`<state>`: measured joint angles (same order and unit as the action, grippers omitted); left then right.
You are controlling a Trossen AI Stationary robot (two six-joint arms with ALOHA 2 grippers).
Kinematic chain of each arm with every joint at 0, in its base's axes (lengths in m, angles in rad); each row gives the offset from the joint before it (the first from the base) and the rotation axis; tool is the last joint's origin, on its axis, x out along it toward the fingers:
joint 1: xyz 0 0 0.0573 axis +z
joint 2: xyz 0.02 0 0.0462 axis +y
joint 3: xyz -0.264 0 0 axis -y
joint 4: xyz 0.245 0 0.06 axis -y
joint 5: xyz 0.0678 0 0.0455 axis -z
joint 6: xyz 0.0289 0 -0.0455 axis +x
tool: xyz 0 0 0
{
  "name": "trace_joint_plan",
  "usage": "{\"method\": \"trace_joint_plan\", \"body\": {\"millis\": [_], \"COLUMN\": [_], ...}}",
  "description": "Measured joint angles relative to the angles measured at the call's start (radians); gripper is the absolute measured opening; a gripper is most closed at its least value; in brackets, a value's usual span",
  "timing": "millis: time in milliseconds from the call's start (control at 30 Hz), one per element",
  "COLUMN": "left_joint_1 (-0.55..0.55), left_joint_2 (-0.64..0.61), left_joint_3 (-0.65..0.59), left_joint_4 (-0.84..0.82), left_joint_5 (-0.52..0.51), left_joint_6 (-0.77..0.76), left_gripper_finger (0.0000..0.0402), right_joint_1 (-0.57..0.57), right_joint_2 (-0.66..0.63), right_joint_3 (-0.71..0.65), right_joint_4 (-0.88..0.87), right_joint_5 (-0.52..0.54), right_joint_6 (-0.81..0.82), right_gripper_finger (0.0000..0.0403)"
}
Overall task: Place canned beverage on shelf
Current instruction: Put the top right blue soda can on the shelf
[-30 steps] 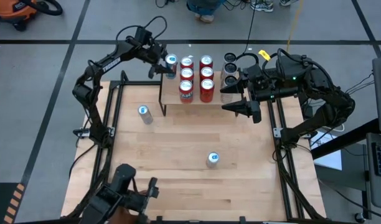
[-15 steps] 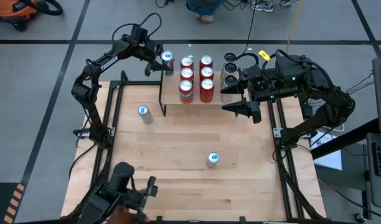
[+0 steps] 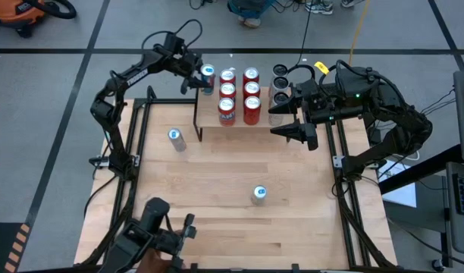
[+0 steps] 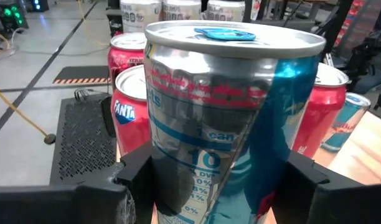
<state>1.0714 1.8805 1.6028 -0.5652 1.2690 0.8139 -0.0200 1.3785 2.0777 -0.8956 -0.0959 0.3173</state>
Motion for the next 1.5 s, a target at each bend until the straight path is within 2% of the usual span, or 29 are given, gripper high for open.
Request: {"method": "trace_joint_plan", "body": {"millis": [200, 567, 633, 767, 833, 900, 967, 1067, 1167, 1300, 1500], "left_joint_1": [-0.008, 0.011, 0.02, 0.039, 0.046, 0.045, 0.036, 0.027, 0.027, 0.018, 0.008], "left_joint_2": [0.0, 0.0, 0.0, 0.0, 0.0, -0.004, -0.009, -0.014, -0.015, -0.015, 0.01], "left_joint_3": [0.0, 0.0, 0.0, 0.0, 0.0, 0.001, 0.001, 0.001, 0.0, 0.0, 0.0], "left_joint_4": [0.014, 0.068, 0.188, 0.439, 0.505, 0.487, 0.379, 0.173, 0.045, 0.038, 0.104], "left_joint_5": [-0.077, -0.045, -0.044, -0.016, 0.035, 0.097, 0.127, 0.122, 0.118, 0.108, 0.08], "left_joint_6": [0.003, -0.024, -0.085, -0.311, -0.42, -0.462, -0.415, -0.255, -0.128, -0.063, -0.072], "left_gripper_finger": [0.0227, 0.0227, 0.0227, 0.0227, 0.0227, 0.0226, 0.0226, 0.0226, 0.0226, 0.0226, 0.0226], "right_joint_1": [0.0, 0.0, 0.0, 0.0, 0.0, 0.0, 0.0, 0.0, 0.002, 0.002, 0.0], "right_joint_2": [0.0, 0.0, 0.0, 0.0, 0.0, 0.0, 0.0, 0.0, 0.0, 0.0, 0.0], "right_joint_3": [0.0, 0.0, 0.0, 0.0, 0.0, 0.0, 0.0, 0.0, 0.0, 0.0, 0.0], "right_joint_4": [0.0, 0.0, 0.0, 0.0, -0.001, -0.001, -0.001, -0.006, -0.017, -0.018, -0.006], "right_joint_5": [0.016, 0.02, 0.02, 0.019, 0.019, 0.018, 0.017, 0.016, 0.015, 0.016, 0.017], "right_joint_6": [-0.015, -0.016, -0.016, -0.016, -0.015, -0.007, 0.003, 0.01, 0.009, -0.014, -0.031], "right_gripper_finger": [0.0308, 0.0308, 0.0308, 0.0308, 0.0308, 0.0308, 0.0308, 0.0308, 0.0308, 0.0308, 0.0308]}}
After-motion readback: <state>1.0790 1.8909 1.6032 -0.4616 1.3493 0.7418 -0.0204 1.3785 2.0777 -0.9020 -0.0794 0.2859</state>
